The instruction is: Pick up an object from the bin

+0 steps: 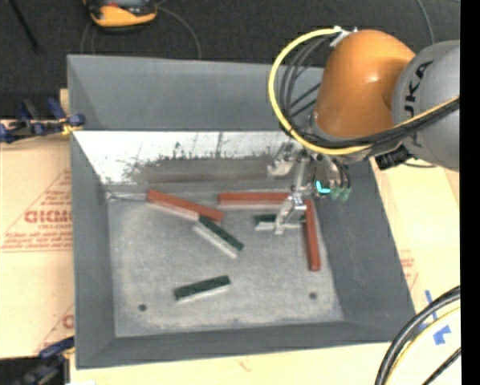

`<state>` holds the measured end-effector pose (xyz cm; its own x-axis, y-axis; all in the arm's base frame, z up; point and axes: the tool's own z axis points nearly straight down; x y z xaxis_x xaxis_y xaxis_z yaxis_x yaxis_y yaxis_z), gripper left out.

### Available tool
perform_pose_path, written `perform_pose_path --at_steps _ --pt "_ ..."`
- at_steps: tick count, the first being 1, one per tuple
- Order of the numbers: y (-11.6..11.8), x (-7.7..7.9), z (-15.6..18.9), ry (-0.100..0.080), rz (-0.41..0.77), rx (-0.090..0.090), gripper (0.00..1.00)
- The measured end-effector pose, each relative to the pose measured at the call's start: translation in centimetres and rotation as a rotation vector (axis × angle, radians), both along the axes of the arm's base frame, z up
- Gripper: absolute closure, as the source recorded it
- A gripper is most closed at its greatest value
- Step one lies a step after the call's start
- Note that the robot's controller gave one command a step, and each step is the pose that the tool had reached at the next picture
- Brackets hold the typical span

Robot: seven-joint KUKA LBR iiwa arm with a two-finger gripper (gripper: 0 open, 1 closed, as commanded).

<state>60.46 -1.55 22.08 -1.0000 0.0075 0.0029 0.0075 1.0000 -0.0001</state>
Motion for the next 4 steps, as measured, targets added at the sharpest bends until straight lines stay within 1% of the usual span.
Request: perform_pose_path --at_steps 1,2,3,4 --pt "0.0 0.0 0.2 -0.003 0.000 0.000 0.00" --pt "-1.9 1.3 1.2 -0.007 0.045 0.000 0.00" --pt "-2.4 1.7 -2.6 -0.018 0.043 -0.002 0.00" --pt "-4.3 1.3 -14.1 -0.004 0.024 0.002 1.00"
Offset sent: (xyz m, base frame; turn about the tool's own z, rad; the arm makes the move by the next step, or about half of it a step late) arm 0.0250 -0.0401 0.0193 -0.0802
